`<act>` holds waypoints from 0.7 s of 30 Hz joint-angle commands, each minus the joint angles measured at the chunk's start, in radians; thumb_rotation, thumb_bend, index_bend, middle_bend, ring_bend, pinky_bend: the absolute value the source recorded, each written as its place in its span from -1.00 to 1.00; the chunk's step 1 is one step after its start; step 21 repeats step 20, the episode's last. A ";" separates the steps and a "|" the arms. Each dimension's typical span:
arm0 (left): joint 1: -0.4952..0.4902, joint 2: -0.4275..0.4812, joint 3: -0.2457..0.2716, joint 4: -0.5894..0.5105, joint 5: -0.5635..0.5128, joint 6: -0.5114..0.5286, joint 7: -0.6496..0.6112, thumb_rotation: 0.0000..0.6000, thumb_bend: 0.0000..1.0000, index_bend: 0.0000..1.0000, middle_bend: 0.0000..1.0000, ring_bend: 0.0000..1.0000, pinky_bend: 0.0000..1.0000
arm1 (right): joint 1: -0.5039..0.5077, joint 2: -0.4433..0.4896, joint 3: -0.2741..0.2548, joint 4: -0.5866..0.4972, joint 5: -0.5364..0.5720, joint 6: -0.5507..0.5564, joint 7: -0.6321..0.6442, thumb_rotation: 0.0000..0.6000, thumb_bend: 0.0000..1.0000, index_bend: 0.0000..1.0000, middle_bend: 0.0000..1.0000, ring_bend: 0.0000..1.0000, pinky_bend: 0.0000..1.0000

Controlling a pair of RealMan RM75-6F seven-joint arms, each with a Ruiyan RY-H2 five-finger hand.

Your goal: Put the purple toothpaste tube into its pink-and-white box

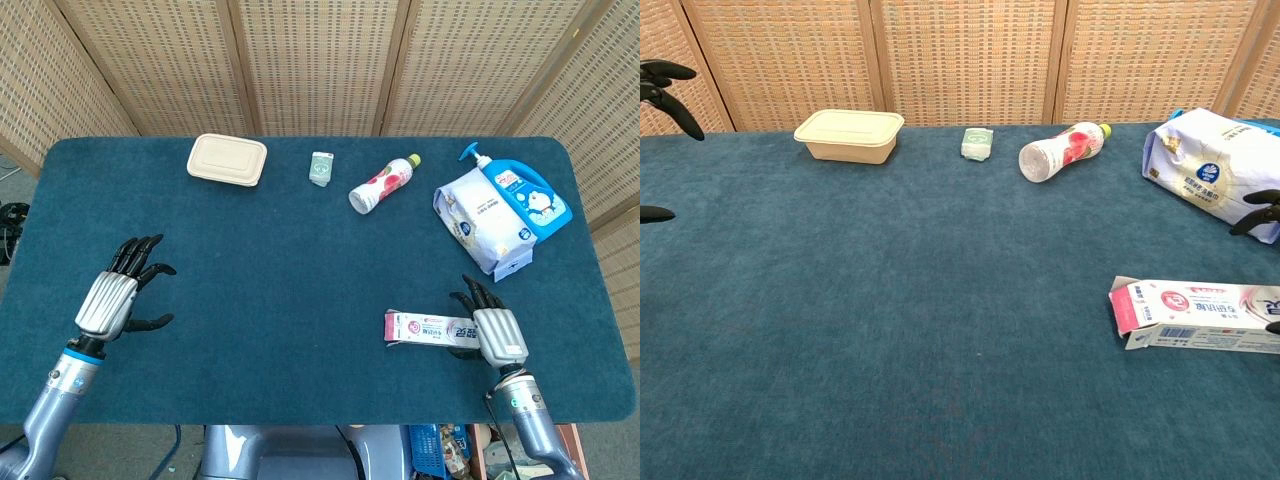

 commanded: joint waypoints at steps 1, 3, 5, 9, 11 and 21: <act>0.030 0.000 0.019 0.005 0.013 0.031 0.000 1.00 -0.70 -0.33 -0.92 -1.00 -1.00 | -0.011 0.011 -0.009 -0.004 -0.023 0.016 -0.002 1.00 -1.00 -0.63 -1.00 -1.00 -0.75; 0.056 0.001 0.035 0.010 0.019 0.055 0.022 1.00 -0.70 -0.36 -0.93 -1.00 -1.00 | -0.022 0.018 -0.016 -0.001 -0.047 0.042 -0.012 1.00 -1.00 -0.63 -1.00 -1.00 -0.78; 0.074 0.003 0.045 0.018 0.021 0.072 0.047 1.00 -0.70 -0.42 -0.96 -1.00 -1.00 | -0.031 0.023 -0.022 0.004 -0.071 0.065 -0.019 1.00 -1.00 -0.63 -1.00 -1.00 -0.83; 0.124 0.008 0.062 0.047 0.011 0.117 0.149 1.00 -0.70 -0.52 -1.00 -1.00 -1.00 | -0.057 0.033 -0.030 0.031 -0.133 0.149 -0.068 1.00 -1.00 -0.63 -1.00 -1.00 -0.89; 0.150 0.001 0.070 0.062 0.016 0.147 0.196 1.00 -0.70 -0.57 -1.00 -1.00 -1.00 | -0.076 0.026 -0.032 0.056 -0.166 0.208 -0.101 1.00 -1.00 -0.63 -1.00 -1.00 -0.90; 0.210 -0.037 0.100 0.130 0.026 0.178 0.188 1.00 -0.70 -0.81 -1.00 -1.00 -1.00 | -0.130 0.037 -0.039 0.099 -0.209 0.300 -0.126 1.00 -1.00 -0.70 -1.00 -1.00 -0.99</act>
